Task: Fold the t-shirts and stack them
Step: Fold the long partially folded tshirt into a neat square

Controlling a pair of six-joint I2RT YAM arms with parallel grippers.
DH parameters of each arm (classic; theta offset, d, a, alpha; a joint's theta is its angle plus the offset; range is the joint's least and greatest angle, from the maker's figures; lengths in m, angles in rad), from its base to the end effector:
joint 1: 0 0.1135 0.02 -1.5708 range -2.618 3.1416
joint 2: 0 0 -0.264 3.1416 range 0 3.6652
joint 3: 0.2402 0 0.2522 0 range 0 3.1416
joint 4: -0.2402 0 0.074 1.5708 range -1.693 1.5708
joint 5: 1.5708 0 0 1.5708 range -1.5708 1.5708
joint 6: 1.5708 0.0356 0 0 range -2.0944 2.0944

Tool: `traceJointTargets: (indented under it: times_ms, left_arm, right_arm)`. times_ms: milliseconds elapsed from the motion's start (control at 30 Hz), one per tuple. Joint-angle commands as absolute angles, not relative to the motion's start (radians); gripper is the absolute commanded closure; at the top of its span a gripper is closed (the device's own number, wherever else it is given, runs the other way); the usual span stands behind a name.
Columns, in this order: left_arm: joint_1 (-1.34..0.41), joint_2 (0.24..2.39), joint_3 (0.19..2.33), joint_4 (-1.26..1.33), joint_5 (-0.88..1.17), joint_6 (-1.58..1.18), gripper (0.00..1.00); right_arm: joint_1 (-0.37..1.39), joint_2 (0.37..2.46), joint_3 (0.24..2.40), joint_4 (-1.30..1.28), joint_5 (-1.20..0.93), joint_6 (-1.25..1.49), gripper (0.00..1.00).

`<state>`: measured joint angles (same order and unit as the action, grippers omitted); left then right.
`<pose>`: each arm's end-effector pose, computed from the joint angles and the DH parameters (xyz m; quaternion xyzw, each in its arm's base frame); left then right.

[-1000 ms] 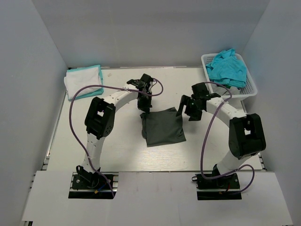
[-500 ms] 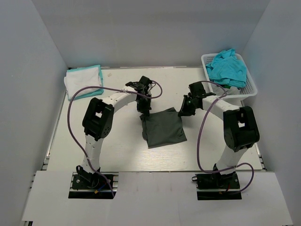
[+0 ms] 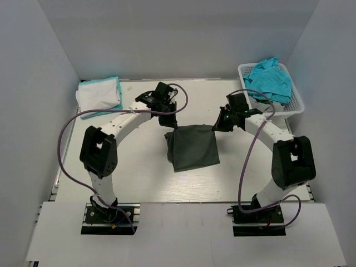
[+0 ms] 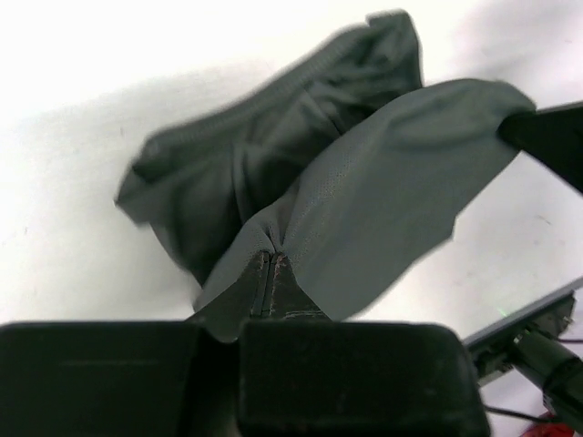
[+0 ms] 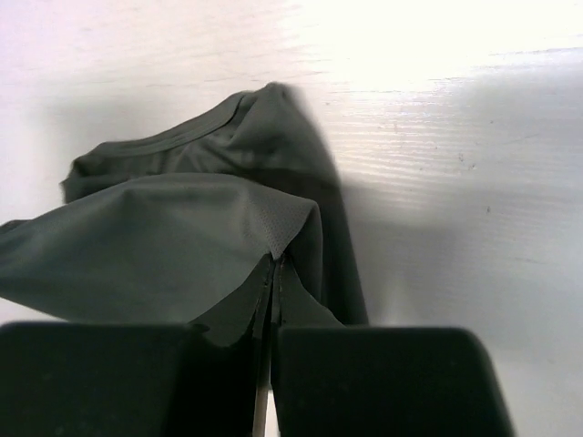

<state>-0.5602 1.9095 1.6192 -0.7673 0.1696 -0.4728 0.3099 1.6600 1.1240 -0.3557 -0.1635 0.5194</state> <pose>0.3468 -0.2246 0.2548 0.0636 0.9619 -0.1961 0.1794 0.3347 0.1133 0.2180 0.0712 0.9374 0.2042 0.2728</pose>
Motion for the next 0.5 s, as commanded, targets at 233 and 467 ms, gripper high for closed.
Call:
traceJointTargets:
  times_ms: [233, 467]
  left_arm:
    - [-0.555, 1.713, 1.479, -0.732, 0.092, -0.534, 1.00]
    - [-0.555, 1.680, 1.464, -0.775, -0.029, -0.600, 1.00]
  right_arm:
    - [0.314, 1.566, 1.138, -0.345, -0.195, 0.466, 1.00]
    - [0.321, 1.646, 1.189, -0.254, -0.264, 0.414, 1.00]
